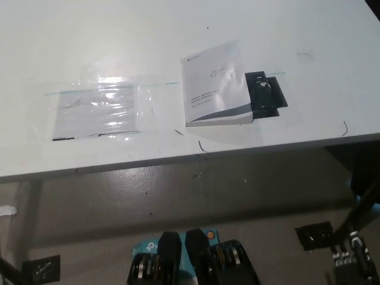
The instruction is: The robot uses its right hand to slide under the cover of the book kept in the middle of the desk and open it
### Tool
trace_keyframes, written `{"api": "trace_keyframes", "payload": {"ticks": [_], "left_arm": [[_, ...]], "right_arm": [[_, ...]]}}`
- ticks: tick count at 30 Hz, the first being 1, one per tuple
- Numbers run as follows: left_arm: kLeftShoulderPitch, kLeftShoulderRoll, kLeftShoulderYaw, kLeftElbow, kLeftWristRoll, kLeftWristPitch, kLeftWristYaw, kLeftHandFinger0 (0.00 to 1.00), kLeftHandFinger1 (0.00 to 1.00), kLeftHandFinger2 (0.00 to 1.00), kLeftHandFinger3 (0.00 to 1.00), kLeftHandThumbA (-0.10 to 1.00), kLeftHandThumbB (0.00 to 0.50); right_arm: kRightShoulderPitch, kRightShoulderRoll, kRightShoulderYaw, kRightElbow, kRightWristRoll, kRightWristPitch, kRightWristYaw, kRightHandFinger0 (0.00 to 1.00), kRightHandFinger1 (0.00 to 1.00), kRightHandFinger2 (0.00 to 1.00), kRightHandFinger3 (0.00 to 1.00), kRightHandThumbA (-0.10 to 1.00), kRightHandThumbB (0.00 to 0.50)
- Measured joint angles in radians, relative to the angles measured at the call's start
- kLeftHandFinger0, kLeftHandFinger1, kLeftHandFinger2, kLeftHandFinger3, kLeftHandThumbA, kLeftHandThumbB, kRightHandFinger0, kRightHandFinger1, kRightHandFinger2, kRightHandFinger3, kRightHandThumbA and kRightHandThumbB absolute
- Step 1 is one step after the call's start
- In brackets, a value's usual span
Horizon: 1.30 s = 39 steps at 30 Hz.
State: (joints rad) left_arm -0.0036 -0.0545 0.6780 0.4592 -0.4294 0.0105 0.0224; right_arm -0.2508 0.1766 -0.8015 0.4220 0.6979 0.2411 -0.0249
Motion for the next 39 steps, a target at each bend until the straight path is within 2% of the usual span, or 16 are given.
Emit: {"api": "trace_keyframes", "payload": {"ticks": [3,6,7,8,12,15,18,20,21,23,24,26,30,32,38,39], "left_arm": [[-0.006,0.000,0.007,0.001,-0.025,-0.004,-0.001,0.87,0.76,0.83,0.86,0.91,0.178],[-0.008,0.000,0.012,0.002,-0.042,-0.008,0.000,0.88,0.76,0.82,0.87,0.91,0.216],[-0.010,0.000,0.012,0.002,-0.048,-0.009,0.000,0.88,0.77,0.83,0.88,0.91,0.225],[-0.012,0.000,0.012,0.004,-0.054,-0.010,-0.001,0.87,0.76,0.83,0.88,0.92,0.217],[-0.023,0.002,0.010,0.017,-0.074,-0.018,-0.001,0.90,0.78,0.85,0.89,0.95,0.197],[-0.025,0.002,0.009,0.023,-0.084,-0.026,-0.001,0.90,0.75,0.81,0.88,0.93,0.197],[-0.027,0.003,0.004,0.025,-0.097,-0.036,-0.002,0.91,0.75,0.81,0.90,0.95,0.198],[-0.027,0.005,0.000,0.027,-0.104,-0.040,-0.002,0.90,0.75,0.80,0.89,0.91,0.219],[-0.027,0.006,0.000,0.027,-0.108,-0.042,-0.001,0.93,0.78,0.82,0.90,0.93,0.211],[-0.027,0.007,-0.001,0.028,-0.115,-0.043,-0.001,0.93,0.77,0.81,0.89,0.94,0.197],[-0.027,0.008,-0.002,0.028,-0.117,-0.044,-0.001,0.92,0.77,0.81,0.89,0.94,0.191],[-0.027,0.009,-0.004,0.030,-0.120,-0.046,-0.001,0.89,0.77,0.82,0.89,0.93,0.217],[-0.026,0.010,-0.007,0.030,-0.129,-0.047,-0.002,0.95,0.81,0.88,0.94,0.95,0.206],[-0.026,0.010,-0.009,0.030,-0.138,-0.047,-0.002,0.94,0.80,0.86,0.92,0.96,0.194],[-0.028,0.012,-0.018,0.030,-0.150,-0.047,-0.001,0.91,0.78,0.84,0.92,0.94,0.204],[-0.028,0.014,-0.019,0.030,-0.152,-0.047,-0.001,0.92,0.79,0.85,0.92,0.94,0.201]], "right_arm": [[0.000,0.001,-0.003,-0.125,0.061,0.023,-0.033,0.86,0.97,1.00,1.00,1.00,0.226],[-0.001,0.001,-0.003,-0.228,0.113,0.041,-0.066,0.95,1.00,1.00,1.00,1.00,0.206],[-0.002,0.001,-0.003,-0.266,0.134,0.047,-0.078,0.90,0.99,1.00,1.00,1.00,0.266],[-0.003,0.000,-0.002,-0.303,0.152,0.052,-0.090,0.95,1.00,1.00,1.00,1.00,0.213],[-0.024,-0.002,0.002,-0.431,0.229,0.071,-0.157,0.90,1.00,1.00,1.00,1.00,0.199],[-0.063,0.002,0.011,-0.505,0.270,0.082,-0.216,0.90,0.97,1.00,1.00,1.00,0.211],[-0.129,-0.002,0.035,-0.576,0.318,0.092,-0.286,0.88,0.97,1.00,1.00,1.00,0.198],[-0.155,-0.008,0.052,-0.596,0.336,0.096,-0.318,0.95,1.00,1.00,1.00,1.00,0.221],[-0.167,-0.014,0.064,-0.600,0.344,0.097,-0.329,0.95,1.00,1.00,1.00,1.00,0.252],[-0.183,-0.031,0.089,-0.599,0.348,0.097,-0.340,0.95,1.00,1.00,1.00,1.00,0.308],[-0.191,-0.038,0.097,-0.597,0.348,0.097,-0.345,0.99,1.00,1.00,1.00,1.00,0.306],[-0.213,-0.057,0.112,-0.591,0.350,0.097,-0.356,0.98,0.99,1.00,1.00,1.00,0.280],[-0.293,-0.100,0.148,-0.521,0.351,0.096,-0.373,0.98,1.00,1.00,1.00,1.00,0.253],[-0.331,-0.109,0.168,-0.477,0.350,0.094,-0.375,1.00,1.00,1.00,1.00,1.00,0.214],[-0.389,-0.108,0.228,-0.366,0.347,0.089,-0.371,0.95,1.00,1.00,1.00,1.00,0.216],[-0.399,-0.103,0.237,-0.334,0.345,0.088,-0.370,0.98,1.00,1.00,1.00,1.00,0.206]]}}
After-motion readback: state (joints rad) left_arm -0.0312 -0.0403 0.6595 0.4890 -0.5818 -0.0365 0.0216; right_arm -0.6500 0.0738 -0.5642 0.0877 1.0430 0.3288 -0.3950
